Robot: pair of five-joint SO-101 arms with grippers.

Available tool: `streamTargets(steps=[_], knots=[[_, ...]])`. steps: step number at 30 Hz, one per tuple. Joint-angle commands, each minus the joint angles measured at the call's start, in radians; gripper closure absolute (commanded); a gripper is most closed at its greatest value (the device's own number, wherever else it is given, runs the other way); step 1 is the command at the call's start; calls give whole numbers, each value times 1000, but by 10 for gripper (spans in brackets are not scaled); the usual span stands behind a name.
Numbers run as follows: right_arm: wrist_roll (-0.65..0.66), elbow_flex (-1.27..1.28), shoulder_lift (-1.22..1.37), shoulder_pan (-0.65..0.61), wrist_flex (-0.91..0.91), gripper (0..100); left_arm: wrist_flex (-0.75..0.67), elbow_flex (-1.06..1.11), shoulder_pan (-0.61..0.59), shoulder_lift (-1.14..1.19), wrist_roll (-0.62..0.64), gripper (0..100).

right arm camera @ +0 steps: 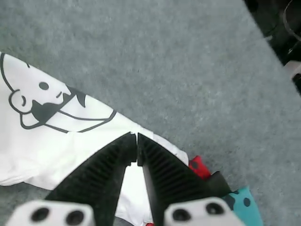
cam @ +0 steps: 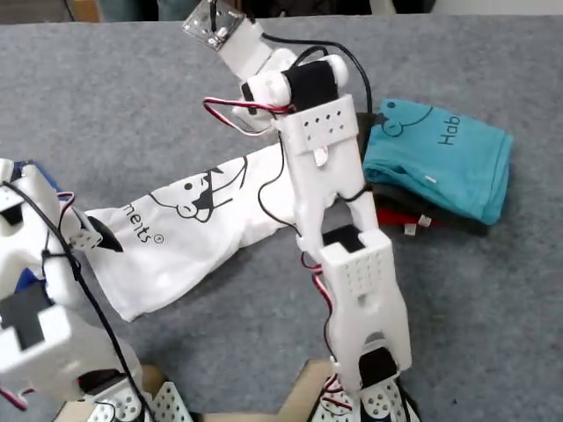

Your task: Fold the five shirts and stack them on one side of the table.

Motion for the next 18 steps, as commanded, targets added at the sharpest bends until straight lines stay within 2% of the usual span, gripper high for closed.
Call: streamTargets(steps=[1,8,14,18], knots=[[-8,-41,-99,-26,6,984,11,-99,-4,97,11,722],[-8,-41,-205,-41,6,984,48,-237,1,331,87,729],[-6,-42,-245,-41,6,984,41,-292,15,422,94,854],[-8,-42,-254,-41,6,984,41,-295,85,430,92,980]])
